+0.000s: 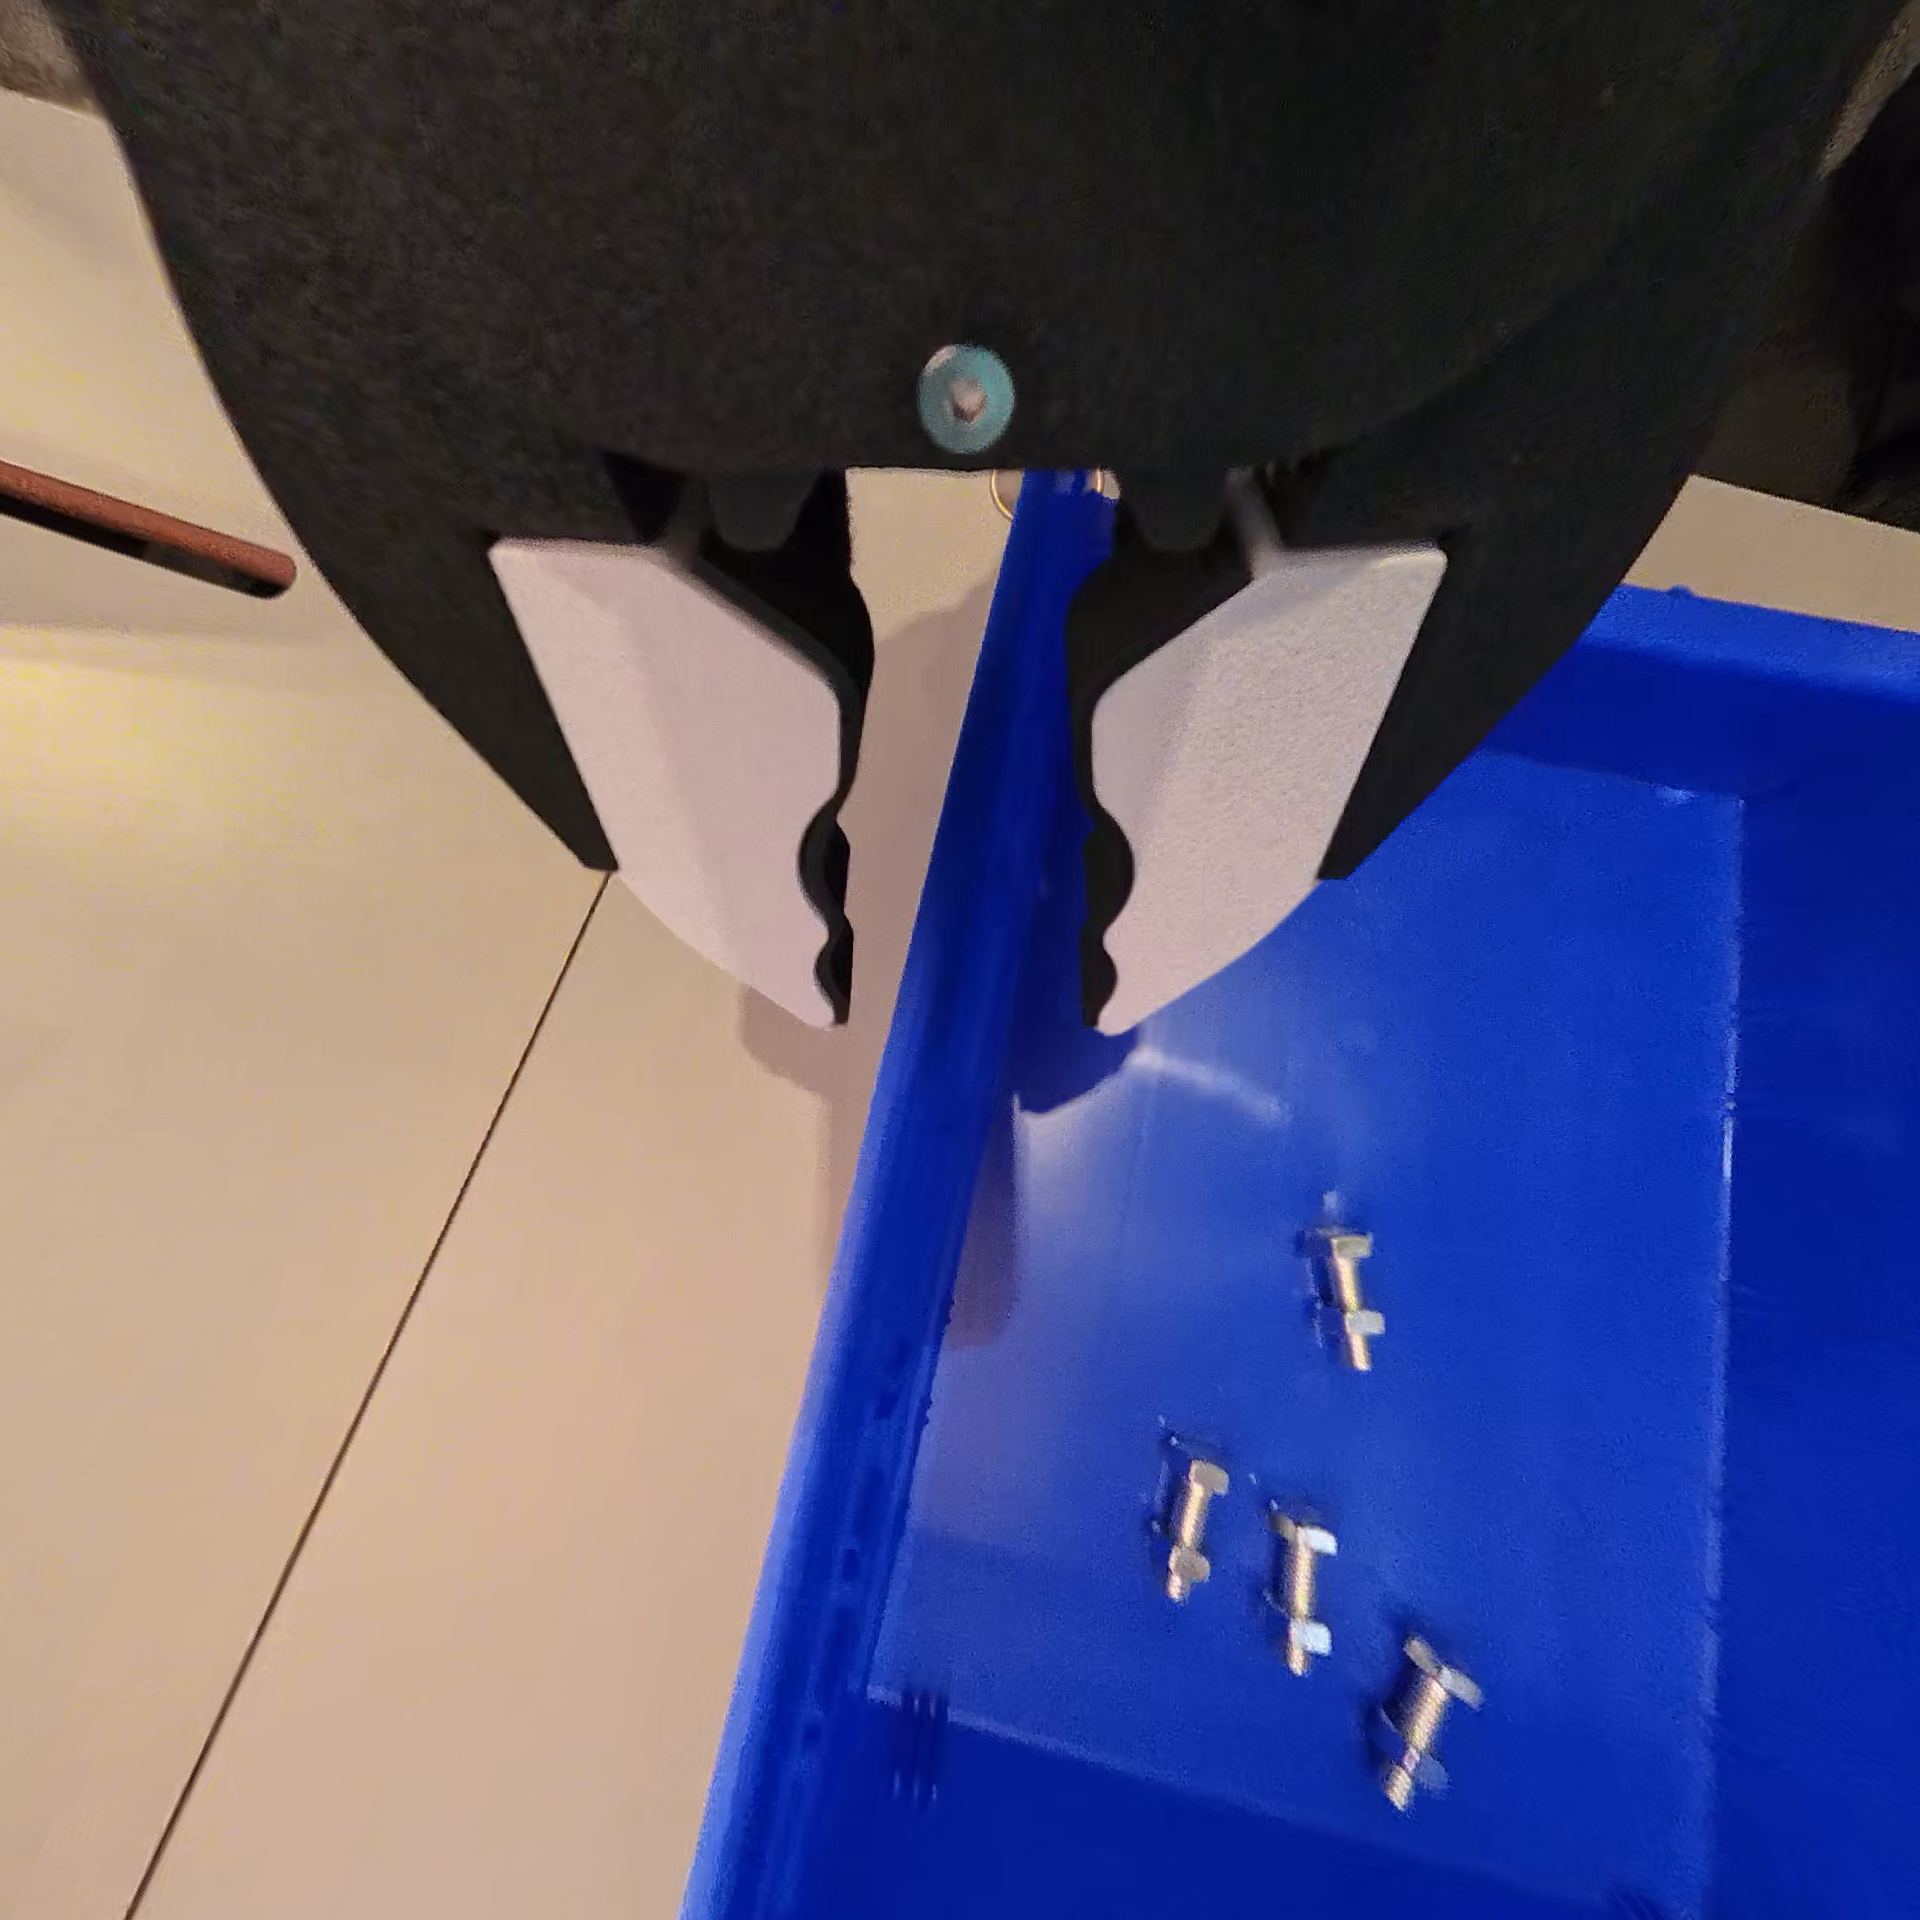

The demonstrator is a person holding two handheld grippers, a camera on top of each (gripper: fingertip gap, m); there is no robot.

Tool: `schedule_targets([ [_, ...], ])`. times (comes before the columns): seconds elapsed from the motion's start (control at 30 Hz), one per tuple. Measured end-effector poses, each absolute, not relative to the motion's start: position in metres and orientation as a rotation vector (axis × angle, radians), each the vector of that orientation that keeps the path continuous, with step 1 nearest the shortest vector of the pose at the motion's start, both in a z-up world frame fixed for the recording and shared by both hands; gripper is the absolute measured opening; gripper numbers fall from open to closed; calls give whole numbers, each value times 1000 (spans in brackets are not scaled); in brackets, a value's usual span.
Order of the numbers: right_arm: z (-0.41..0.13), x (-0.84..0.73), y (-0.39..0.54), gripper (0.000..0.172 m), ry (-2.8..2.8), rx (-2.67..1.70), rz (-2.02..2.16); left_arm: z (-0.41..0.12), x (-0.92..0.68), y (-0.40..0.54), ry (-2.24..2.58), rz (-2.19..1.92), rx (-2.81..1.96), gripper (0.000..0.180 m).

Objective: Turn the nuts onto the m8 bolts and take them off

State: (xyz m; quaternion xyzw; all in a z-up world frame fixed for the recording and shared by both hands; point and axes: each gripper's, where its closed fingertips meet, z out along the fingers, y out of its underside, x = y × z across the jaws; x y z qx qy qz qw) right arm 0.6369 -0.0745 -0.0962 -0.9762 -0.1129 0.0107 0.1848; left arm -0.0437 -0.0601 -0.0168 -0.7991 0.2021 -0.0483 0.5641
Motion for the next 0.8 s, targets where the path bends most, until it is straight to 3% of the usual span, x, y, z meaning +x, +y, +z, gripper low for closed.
schedule_targets([
  [0.43,-126,637,-74,23,-354,-2897,90,-3,-133,-59,265,23,-1956,38],
  [0.53,-130,633,-73,10,-359,-2908,132,-17,-142,-57,255,35,-2034,39],
  [0.8,-131,632,-74,9,-371,-2911,168,-62,-160,-59,280,163,-2293,37],
])
